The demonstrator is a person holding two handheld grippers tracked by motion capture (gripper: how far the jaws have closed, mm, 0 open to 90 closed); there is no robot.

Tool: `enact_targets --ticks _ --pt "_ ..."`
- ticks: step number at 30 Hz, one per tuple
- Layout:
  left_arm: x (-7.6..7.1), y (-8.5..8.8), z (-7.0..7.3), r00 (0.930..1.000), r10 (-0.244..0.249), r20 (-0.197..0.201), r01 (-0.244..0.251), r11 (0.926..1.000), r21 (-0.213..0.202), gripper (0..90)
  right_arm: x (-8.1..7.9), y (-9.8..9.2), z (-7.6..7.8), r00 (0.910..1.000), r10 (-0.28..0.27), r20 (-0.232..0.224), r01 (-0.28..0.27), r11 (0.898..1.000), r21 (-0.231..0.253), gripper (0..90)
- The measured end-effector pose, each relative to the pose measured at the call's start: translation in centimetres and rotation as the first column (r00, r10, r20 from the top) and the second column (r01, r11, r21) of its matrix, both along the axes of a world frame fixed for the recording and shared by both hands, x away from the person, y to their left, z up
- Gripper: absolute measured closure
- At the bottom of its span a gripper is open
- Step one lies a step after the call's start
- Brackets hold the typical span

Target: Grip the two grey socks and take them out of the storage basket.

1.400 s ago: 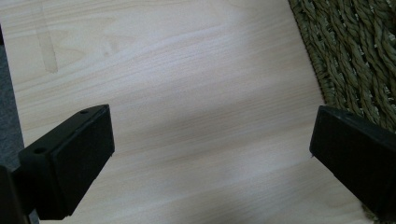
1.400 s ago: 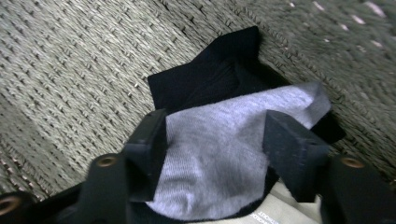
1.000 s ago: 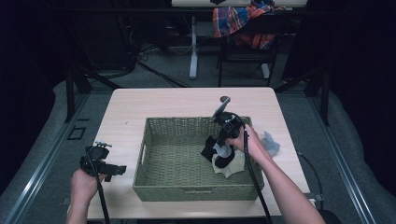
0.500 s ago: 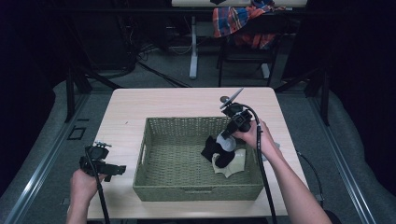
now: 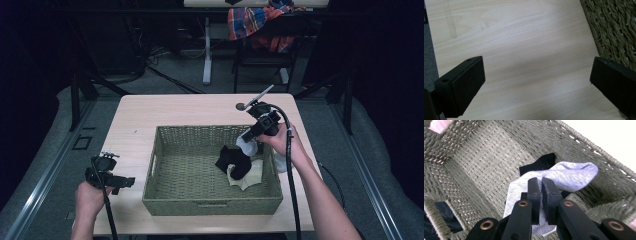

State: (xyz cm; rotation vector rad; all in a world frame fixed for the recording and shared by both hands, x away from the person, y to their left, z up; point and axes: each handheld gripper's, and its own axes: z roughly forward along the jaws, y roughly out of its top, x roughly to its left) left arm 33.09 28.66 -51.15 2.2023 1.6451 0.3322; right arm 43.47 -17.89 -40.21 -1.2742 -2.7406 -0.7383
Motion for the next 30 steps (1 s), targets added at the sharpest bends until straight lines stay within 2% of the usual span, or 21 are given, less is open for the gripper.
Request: enact_targets --ticks 5,8,9,12,19,21,22,27,30 --pt "-0.1 0.1 0.1 1.0 0.003 0.007 -0.003 1.0 0.003 0.2 -0.5 -0.6 1.1 0.9997 -0.006 0.022 0.005 1.0 0.016 85.6" --pt "-0.1 0.1 0.1 1.0 0.003 0.008 -0.003 1.0 0.002 0.2 -0.6 -0.9 1.6 0.9996 0.004 0.027 -0.004 1.0 0.009 85.6" --pt "-0.1 0.1 0.1 1.0 0.003 0.008 -0.003 1.0 0.002 0.2 -0.7 -0.9 1.6 0.9995 -0.008 0.031 0.007 1.0 0.029 85.6" --pt "-0.1 0.0 0.1 1.0 0.002 0.008 -0.002 1.0 0.004 0.2 -0.9 -1.2 2.3 0.9992 0.003 0.039 -0.003 1.0 0.016 85.6" --pt "-0.1 0.1 0.1 1.0 0.004 0.008 -0.004 1.0 0.002 0.2 -1.6 -2.2 3.3 0.9977 -0.02 0.064 0.018 0.999 0.044 85.6" --pt "0.0 0.0 0.1 1.0 0.004 0.007 -0.004 1.0 0.002 0.2 -1.7 -2.6 3.5 0.9977 -0.016 0.066 0.015 0.999 0.029 85.6" --pt "0.0 0.0 0.0 1.0 0.002 0.006 -0.003 1.0 0.002 0.2 -1.9 -2.7 3.6 0.9968 -0.038 0.071 0.034 0.998 0.047 85.6" --pt "0.0 0.0 0.1 1.0 0.004 0.007 -0.004 1.0 0.003 0.2 -2.1 -3.7 4.2 0.9956 -0.042 0.083 0.039 0.998 0.043 85.6" --pt "-0.1 0.2 0.1 0.9999 0.009 0.007 -0.009 1.0 0.0 0.2 -2.3 -4.8 4.4 0.9937 -0.067 0.09 0.062 0.997 0.053 85.5"
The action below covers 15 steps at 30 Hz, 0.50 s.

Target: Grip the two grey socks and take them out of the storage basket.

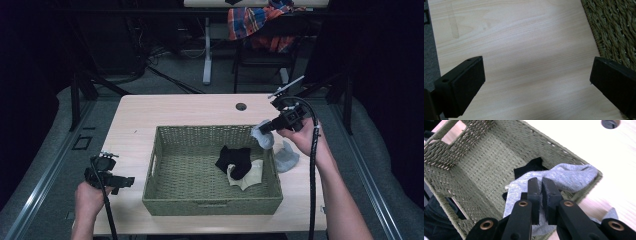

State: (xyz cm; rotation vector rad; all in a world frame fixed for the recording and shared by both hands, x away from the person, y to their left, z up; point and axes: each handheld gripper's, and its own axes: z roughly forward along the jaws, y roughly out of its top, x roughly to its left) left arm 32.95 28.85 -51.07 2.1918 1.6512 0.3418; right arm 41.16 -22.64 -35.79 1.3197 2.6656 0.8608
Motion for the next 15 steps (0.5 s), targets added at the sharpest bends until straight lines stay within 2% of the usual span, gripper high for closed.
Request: enact_targets --ticks 11,15 --pt "0.1 -0.2 0.0 1.0 0.004 0.001 -0.004 0.9999 0.011 0.2 -0.2 -3.6 0.2 0.9974 -0.07 0.019 0.07 0.998 0.009 85.6" --pt "0.0 -0.1 0.0 1.0 0.006 0.0 -0.006 1.0 0.006 0.2 -0.3 -4.3 0.2 0.9955 -0.093 0.022 0.092 0.996 0.008 85.6"
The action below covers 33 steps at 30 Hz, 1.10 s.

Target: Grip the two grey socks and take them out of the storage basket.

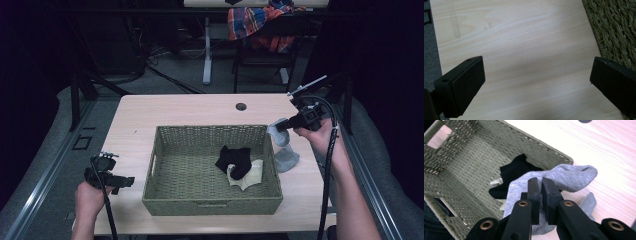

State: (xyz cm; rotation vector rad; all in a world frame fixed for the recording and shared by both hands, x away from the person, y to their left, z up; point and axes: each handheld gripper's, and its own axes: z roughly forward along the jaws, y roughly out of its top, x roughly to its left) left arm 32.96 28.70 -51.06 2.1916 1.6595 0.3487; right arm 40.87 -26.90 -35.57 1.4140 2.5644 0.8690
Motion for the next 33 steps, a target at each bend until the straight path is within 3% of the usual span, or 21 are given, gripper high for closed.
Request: enact_targets --ticks 16,33 --pt "0.1 0.1 0.0 1.0 -0.008 0.0 0.008 1.0 -0.004 0.2 -0.2 -2.5 -0.5 0.9975 -0.071 -0.004 0.071 0.997 -0.017 85.6" --pt "0.1 0.0 0.0 0.9998 -0.02 -0.004 0.02 0.9998 -0.001 0.2 0.6 -3.8 -2.4 0.9923 -0.109 -0.059 0.104 0.992 -0.076 85.6"
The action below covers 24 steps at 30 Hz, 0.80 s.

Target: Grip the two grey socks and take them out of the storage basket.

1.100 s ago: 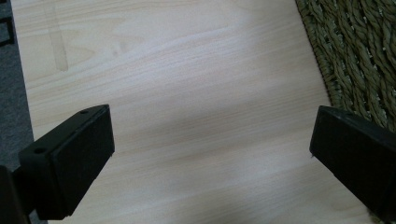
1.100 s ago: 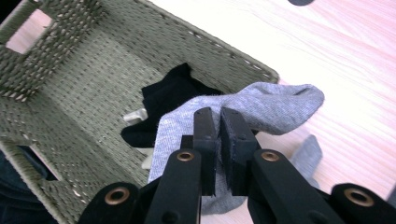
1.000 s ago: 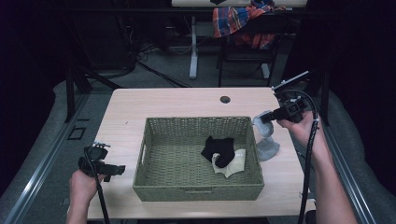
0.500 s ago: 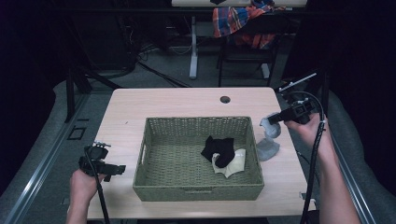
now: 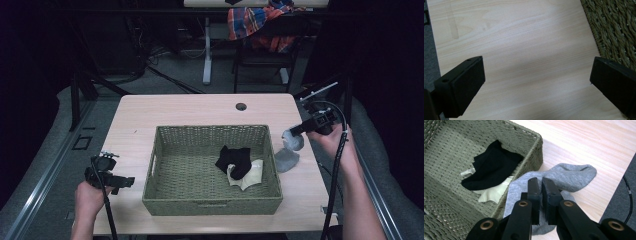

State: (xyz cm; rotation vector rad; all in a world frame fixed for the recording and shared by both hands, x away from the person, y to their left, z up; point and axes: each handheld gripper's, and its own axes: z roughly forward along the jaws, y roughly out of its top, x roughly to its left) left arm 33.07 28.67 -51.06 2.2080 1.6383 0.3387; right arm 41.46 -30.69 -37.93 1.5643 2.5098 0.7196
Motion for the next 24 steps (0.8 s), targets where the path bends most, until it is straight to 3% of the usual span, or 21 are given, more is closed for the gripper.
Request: enact_targets --ticks 24 --pt "-0.1 0.5 0.1 0.9994 0.029 0.016 -0.029 0.9996 0.003 0.1 1.1 -1.6 -3.2 0.9967 -0.042 -0.069 0.041 0.999 -0.021 85.7"
